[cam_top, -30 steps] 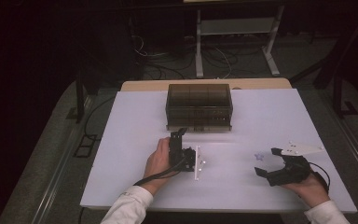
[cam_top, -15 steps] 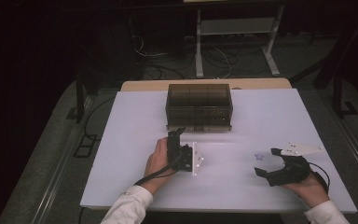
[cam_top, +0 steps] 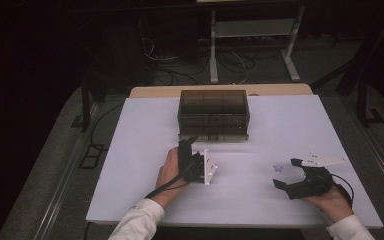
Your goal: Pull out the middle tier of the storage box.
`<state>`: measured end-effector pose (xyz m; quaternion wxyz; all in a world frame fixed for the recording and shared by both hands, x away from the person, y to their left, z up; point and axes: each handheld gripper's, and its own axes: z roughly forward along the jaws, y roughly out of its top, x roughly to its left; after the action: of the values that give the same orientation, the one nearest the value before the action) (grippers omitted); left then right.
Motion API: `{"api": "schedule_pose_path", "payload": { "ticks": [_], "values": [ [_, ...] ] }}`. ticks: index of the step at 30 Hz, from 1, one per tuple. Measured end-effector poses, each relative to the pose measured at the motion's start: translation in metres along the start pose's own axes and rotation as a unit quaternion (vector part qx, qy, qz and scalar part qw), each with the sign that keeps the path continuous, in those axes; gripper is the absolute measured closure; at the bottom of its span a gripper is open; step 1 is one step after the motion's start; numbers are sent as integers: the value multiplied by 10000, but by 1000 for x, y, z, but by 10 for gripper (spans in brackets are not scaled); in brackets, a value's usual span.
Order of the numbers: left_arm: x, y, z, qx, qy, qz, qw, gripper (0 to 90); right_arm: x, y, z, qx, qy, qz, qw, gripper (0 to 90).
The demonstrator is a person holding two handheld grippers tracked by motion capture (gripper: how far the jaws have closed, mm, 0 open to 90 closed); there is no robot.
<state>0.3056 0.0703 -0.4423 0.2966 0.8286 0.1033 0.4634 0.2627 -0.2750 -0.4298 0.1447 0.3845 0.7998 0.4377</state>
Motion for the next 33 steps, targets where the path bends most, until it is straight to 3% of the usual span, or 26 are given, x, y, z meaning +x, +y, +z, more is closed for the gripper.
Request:
{"api": "schedule_pose_path", "payload": {
  "ticks": [12, 23, 30, 33],
  "values": [
    [2, -1, 1, -23, -138, -409, 9991, 0, 0, 0, 0, 0, 1, 0, 10000, 0],
    [7, -3, 1, -10, -281, -801, 9964, 0, 0, 0, 0, 4, 4, -7, 10000, 0],
    [9, -5, 2, -23, -401, -1130, 9928, 0, 0, 0, 0, 6, 5, -13, 10000, 0],
    [11, -6, 3, -20, -484, -1367, 9894, 0, 0, 0, 0, 4, 9, -5, 10000, 0]
  ]
}}
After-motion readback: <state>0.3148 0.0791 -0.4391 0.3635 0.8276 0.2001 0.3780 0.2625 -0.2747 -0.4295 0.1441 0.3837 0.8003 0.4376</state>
